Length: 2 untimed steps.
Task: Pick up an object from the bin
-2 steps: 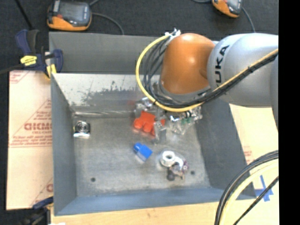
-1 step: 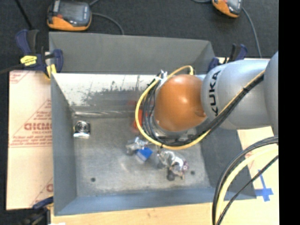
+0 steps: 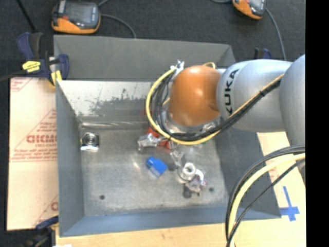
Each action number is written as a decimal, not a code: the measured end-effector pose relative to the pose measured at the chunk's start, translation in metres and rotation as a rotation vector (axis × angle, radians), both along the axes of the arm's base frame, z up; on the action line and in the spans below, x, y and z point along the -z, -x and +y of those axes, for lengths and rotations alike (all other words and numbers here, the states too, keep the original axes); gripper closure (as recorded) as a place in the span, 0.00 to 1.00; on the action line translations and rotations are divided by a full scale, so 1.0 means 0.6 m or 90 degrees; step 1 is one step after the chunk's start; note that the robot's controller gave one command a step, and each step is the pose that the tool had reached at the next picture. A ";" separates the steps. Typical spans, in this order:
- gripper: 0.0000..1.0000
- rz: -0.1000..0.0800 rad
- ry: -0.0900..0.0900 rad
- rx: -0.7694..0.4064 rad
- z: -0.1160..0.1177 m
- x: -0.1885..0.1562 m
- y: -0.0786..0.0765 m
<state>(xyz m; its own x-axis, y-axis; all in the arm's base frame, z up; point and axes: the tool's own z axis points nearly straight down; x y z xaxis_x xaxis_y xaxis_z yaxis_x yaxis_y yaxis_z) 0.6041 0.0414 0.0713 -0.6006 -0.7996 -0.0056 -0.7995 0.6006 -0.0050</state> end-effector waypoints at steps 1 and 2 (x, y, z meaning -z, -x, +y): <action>0.00 0.004 -0.001 -0.049 0.014 0.001 0.087; 0.00 0.000 0.001 -0.082 -0.001 -0.010 0.015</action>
Offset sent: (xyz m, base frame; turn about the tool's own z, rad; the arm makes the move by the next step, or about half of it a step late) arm -0.0522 0.0078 -0.0013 -0.0795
